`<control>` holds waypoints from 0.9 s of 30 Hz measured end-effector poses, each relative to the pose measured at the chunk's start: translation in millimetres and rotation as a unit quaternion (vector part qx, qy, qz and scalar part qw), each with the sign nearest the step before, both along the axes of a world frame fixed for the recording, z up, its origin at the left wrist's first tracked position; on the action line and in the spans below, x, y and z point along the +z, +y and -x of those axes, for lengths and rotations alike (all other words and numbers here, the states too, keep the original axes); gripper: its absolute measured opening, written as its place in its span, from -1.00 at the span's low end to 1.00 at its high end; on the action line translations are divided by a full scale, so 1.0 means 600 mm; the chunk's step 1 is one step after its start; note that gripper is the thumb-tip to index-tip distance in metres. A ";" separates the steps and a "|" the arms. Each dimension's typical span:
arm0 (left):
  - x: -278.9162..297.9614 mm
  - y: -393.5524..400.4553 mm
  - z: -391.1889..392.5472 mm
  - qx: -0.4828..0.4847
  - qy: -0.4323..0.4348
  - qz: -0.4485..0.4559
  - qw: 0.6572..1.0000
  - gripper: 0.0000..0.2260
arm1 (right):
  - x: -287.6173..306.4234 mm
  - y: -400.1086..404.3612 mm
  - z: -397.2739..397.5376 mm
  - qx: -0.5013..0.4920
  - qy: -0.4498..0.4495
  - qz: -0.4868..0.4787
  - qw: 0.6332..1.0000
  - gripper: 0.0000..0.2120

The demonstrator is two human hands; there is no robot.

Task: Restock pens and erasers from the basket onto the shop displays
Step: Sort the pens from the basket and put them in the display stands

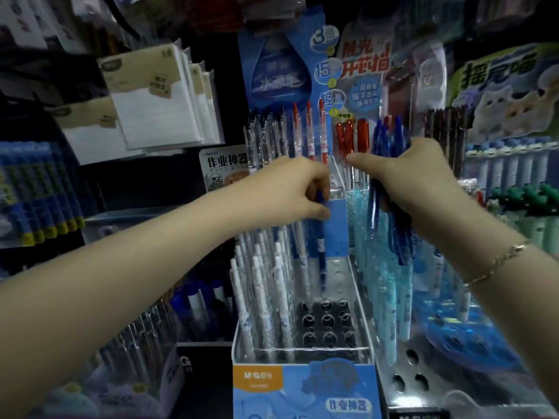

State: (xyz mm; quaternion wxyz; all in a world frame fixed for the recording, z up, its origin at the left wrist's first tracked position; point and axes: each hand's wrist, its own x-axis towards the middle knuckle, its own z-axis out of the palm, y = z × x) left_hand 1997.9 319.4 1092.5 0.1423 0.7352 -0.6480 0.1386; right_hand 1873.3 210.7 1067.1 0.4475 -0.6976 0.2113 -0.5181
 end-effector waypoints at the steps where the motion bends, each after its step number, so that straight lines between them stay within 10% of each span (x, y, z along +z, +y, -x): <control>1: -0.003 -0.002 0.001 -0.001 -0.017 -0.013 1.000 -0.80 | -0.004 0.002 -0.002 0.007 -0.008 0.009 1.000 -0.77; 4: -0.002 -0.001 0.006 -0.012 -0.026 0.013 1.000 -0.67 | -0.008 0.010 0.000 0.021 -0.025 0.035 0.999 -0.79; 10: 0.046 0.013 0.037 -0.128 0.372 0.121 0.911 -0.82 | 0.000 0.035 0.022 0.119 -0.015 0.085 0.989 -0.79; 21: 0.046 -0.004 0.039 -0.149 0.455 0.105 0.872 -0.96 | 0.001 0.033 0.073 0.123 0.103 0.066 0.985 -0.76; 27: 0.027 -0.018 0.022 -0.089 0.216 0.144 0.962 -0.88 | -0.041 0.027 0.130 0.118 -0.025 -0.045 0.992 -0.86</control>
